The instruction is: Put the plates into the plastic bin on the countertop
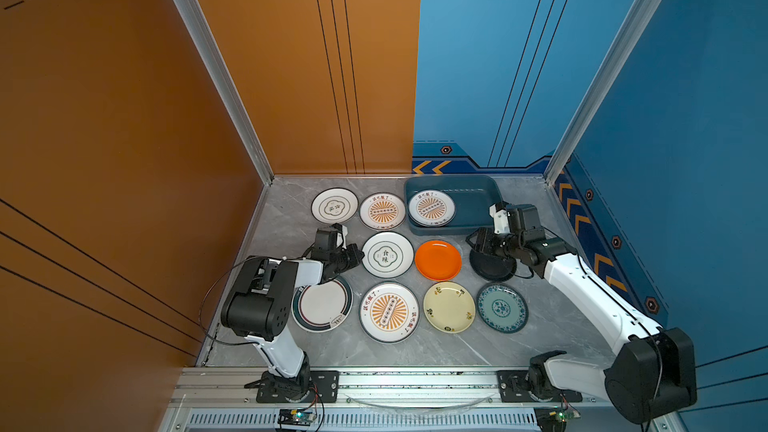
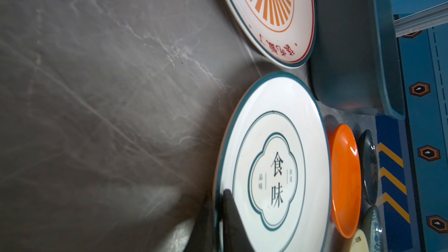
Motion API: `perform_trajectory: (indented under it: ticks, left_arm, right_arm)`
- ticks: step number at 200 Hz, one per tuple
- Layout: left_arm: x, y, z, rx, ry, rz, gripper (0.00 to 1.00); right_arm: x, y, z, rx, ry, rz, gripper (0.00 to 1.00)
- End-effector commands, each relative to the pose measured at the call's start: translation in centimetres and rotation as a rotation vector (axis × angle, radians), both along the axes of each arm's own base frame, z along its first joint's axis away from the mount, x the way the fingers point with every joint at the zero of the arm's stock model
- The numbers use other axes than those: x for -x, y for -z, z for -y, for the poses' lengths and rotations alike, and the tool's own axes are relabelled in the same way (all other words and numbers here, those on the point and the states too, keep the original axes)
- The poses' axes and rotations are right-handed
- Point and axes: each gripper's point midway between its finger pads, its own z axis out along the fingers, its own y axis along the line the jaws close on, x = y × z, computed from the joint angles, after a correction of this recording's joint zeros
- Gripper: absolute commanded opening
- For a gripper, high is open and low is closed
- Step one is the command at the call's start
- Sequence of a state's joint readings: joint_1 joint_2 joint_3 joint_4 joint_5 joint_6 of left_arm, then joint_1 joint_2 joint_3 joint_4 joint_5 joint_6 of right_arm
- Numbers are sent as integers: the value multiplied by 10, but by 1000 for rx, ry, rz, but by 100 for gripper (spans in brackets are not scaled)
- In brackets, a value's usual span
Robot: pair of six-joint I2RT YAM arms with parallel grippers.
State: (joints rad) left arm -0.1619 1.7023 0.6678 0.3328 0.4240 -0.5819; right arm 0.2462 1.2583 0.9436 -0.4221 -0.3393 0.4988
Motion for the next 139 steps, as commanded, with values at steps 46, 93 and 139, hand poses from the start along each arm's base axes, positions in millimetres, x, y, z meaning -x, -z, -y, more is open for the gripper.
perform_trajectory:
  ticks: [46, 93, 139]
  left_arm:
    - [16, 12, -6, 26, 3, -57, 1]
    - [15, 0, -12, 55, -4, -34, 0]
    - [17, -16, -18, 98, -15, -8, 0]
  right_arm:
    - [10, 0, -3, -55, -14, 21, 57]
    - [11, 3, -5, -65, -21, 14, 57]
    - [11, 3, -14, -102, -43, 17, 57]
